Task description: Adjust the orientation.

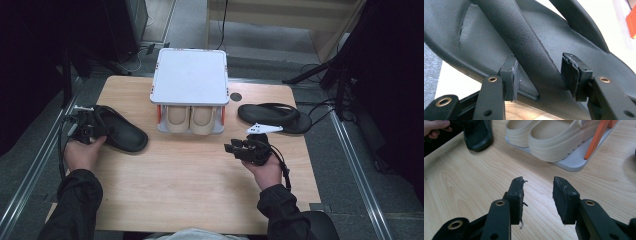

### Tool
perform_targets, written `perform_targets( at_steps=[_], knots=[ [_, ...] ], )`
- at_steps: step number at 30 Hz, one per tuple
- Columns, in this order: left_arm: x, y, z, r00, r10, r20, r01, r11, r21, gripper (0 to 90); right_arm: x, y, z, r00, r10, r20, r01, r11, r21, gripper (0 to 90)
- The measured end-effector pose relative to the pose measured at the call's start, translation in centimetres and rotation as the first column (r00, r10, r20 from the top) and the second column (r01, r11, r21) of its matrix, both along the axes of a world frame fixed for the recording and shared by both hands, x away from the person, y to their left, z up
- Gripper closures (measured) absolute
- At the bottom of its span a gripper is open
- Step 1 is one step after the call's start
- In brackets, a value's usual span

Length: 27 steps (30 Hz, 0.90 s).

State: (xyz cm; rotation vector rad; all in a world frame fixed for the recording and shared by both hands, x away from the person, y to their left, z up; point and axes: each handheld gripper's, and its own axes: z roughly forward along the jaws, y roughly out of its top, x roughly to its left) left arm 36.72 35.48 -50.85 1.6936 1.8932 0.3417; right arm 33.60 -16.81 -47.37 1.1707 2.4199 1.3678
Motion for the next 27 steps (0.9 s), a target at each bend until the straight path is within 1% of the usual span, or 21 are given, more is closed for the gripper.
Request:
perform_targets(
  at_steps=[2, 4, 9, 12, 13, 14, 16, 18, 20, 23, 25, 27],
  knots=[
    [0.1, 0.0, 0.0, 1.0, -0.004, -0.004, 0.004, 1.0, 0.001, 52.1, 0.0, 0.0, 0.0, 1.0, -0.003, 0.001, 0.003, 1.0, -0.005, 61.7],
    [0.3, 0.2, 0.1, 0.9999, -0.006, -0.012, 0.006, 0.9999, -0.009, 53.6, 0.0, 0.0, 0.0, 1.0, -0.005, 0.0, 0.005, 1.0, -0.003, 61.7],
    [0.9, 0.6, 0.1, 0.9996, -0.008, -0.027, 0.008, 0.9998, -0.018, 57.7, 0.1, -0.2, 0.0, 1.0, -0.008, 0.0, 0.008, 1.0, -0.001, 61.7],
    [1.1, 0.9, 0.2, 0.9992, -0.015, -0.038, 0.013, 0.9992, -0.037, 60.4, 0.0, -0.2, 0.0, 0.9999, -0.011, -0.001, 0.011, 0.9999, 0.002, 61.7],
    [1.2, 1.0, 0.2, 0.9991, -0.01, -0.041, 0.008, 0.9988, -0.049, 61.4, 0.0, -0.2, 0.0, 1.0, -0.009, 0.001, 0.009, 1.0, -0.001, 61.6],
    [1.2, 1.1, 0.2, 0.999, -0.01, -0.042, 0.009, 0.9989, -0.046, 62.8, 0.0, -0.2, 0.0, 1.0, -0.009, 0.002, 0.009, 1.0, -0.001, 61.7],
    [1.2, 1.4, 0.2, 0.9988, -0.013, -0.047, 0.01, 0.9978, -0.066, 65.8, 0.0, -0.2, 0.0, 0.9999, -0.011, 0.001, 0.011, 0.9999, 0.0, 61.6],
    [1.2, 1.6, 0.2, 0.9987, -0.012, -0.049, 0.009, 0.9972, -0.074, 68.4, 0.0, -0.2, 0.0, 0.9999, -0.012, 0.002, 0.012, 0.9999, -0.002, 61.7],
    [1.3, 1.8, 0.2, 0.9984, -0.017, -0.054, 0.013, 0.9961, -0.087, 69.5, -0.1, -0.2, 0.0, 0.9999, -0.015, 0.001, 0.015, 0.9999, -0.004, 61.7],
    [1.3, 1.9, 0.2, 0.9982, -0.021, -0.056, 0.015, 0.9955, -0.093, 70.2, -0.1, -0.2, 0.0, 0.9999, -0.015, 0.003, 0.015, 0.9999, -0.007, 61.7],
    [1.3, 2.0, 0.3, 0.9981, -0.02, -0.058, 0.013, 0.9936, -0.112, 70.8, -0.1, -0.2, 0.0, 0.9999, -0.015, 0.002, 0.015, 0.9999, -0.008, 61.7],
    [1.3, 2.2, 0.4, 0.9982, -0.021, -0.057, 0.014, 0.9924, -0.122, 71.2, -0.1, -0.2, 0.0, 0.9999, -0.016, 0.004, 0.016, 0.9998, -0.008, 61.8]
  ],
)
